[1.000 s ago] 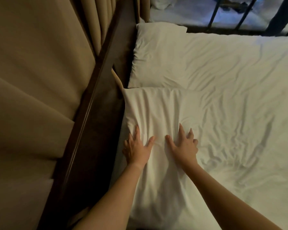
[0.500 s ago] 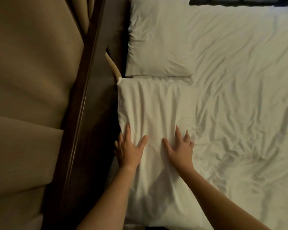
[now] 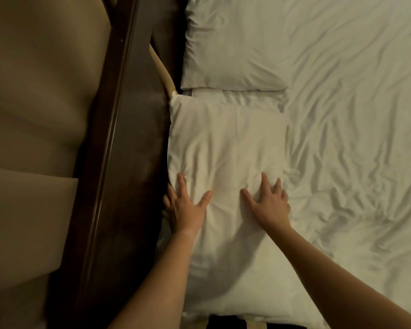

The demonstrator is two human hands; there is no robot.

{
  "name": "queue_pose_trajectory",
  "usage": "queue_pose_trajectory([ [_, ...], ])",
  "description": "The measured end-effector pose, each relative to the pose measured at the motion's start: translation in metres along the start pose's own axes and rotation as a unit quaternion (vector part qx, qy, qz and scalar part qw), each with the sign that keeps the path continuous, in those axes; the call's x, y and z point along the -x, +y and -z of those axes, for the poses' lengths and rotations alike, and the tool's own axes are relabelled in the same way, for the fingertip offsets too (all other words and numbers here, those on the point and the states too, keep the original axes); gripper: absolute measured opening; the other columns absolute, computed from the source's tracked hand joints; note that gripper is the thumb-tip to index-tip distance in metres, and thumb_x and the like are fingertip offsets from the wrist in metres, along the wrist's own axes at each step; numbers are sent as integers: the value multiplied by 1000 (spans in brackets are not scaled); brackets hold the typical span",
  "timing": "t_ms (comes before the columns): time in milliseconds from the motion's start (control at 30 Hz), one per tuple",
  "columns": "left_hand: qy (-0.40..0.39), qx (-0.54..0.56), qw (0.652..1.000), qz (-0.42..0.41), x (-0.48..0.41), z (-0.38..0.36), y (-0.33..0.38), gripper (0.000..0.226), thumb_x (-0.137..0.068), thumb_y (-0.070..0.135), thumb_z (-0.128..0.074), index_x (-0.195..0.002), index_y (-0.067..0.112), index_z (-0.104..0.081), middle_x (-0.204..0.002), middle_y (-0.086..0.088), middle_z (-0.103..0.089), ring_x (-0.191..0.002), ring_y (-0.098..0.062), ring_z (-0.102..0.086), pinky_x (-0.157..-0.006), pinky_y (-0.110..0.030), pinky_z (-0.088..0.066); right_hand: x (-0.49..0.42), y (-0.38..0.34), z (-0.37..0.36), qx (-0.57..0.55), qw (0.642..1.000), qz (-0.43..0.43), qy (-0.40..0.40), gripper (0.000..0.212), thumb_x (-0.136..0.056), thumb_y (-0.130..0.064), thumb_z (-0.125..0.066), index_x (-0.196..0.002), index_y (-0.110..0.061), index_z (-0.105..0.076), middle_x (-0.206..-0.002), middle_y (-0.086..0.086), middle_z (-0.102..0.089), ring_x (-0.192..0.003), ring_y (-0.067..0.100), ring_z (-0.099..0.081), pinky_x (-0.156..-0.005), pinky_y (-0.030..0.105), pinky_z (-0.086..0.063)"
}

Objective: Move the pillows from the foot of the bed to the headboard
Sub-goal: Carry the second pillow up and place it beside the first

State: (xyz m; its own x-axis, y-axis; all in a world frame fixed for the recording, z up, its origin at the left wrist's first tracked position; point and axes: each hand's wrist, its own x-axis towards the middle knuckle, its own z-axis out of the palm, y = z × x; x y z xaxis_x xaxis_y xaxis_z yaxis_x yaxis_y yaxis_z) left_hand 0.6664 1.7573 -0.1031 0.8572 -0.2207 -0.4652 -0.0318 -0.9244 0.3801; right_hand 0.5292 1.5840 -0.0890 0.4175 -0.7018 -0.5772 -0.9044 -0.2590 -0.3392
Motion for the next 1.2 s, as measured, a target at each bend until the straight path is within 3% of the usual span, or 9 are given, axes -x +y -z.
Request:
queue_pose_trajectory([
  [200,79,-42,986,-142,-24,6,31,85,-101,57,-58,-171,23,-23,-177,-15,-17,-163,-36,-15,-130,-52,-19,-16,-21,11,61,992,93,67,83,-102,-75,-34,-171,-38,-4,-180,8,2,-164,36,1,-130,60,-2],
  [367,30,-51,973,-222,-60,4,67,75,-109,54,-45,-172,29,-13,-180,-9,1,-165,-28,5,-134,-44,-2,-49,-51,10,77,977,189,66,72,-109,-70,-20,-170,-41,3,-180,5,7,-165,29,10,-132,50,6],
  [467,19,-76,972,-221,-80,-7,57,74,-108,62,-39,-171,37,-11,-180,-1,3,-165,-25,8,-133,-46,-7,-76,-57,7,84,975,197,67,66,-111,-65,-16,-170,-43,3,-180,1,7,-165,27,9,-132,45,5],
  [600,46,-104,969,-221,-102,-16,23,70,-105,69,-34,-169,48,-14,-180,5,-6,-165,-26,-2,-132,-44,-10,-111,-21,10,76,986,139,57,66,-110,-63,-16,-170,-43,0,-179,-10,2,-166,22,2,-133,47,-1],
  [733,73,-111,963,-232,-107,-18,13,68,-105,67,-32,-168,44,-23,-179,0,-14,-164,-31,-10,-133,-45,-11,-126,12,21,80,991,99,49,70,-109,-66,-11,-171,-38,3,-179,-9,4,-165,23,5,-133,48,-2],
  [833,80,-85,967,-225,-110,-15,32,65,-107,63,-33,-168,41,-27,-179,-3,-14,-164,-30,-8,-132,-49,-16,-132,-1,31,57,992,83,74,69,-110,-61,-15,-172,-34,-4,-180,-4,0,-166,26,3,-133,49,-3],
  [1067,57,-86,948,-300,-134,-19,125,63,-111,57,-28,-170,42,-16,-180,3,-1,-166,-21,6,-133,-45,-5,-154,-84,18,52,972,219,65,61,-110,-64,-12,-168,-49,3,-179,-7,9,-165,24,12,-133,46,4],
  [1200,62,-119,955,-263,-150,-30,115,62,-110,60,-25,-169,45,-14,-180,4,-3,-166,-21,1,-132,-43,-6,-163,-83,10,73,965,246,47,58,-111,-62,-10,-167,-52,4,-179,-10,12,-164,22,14,-133,47,5],
])
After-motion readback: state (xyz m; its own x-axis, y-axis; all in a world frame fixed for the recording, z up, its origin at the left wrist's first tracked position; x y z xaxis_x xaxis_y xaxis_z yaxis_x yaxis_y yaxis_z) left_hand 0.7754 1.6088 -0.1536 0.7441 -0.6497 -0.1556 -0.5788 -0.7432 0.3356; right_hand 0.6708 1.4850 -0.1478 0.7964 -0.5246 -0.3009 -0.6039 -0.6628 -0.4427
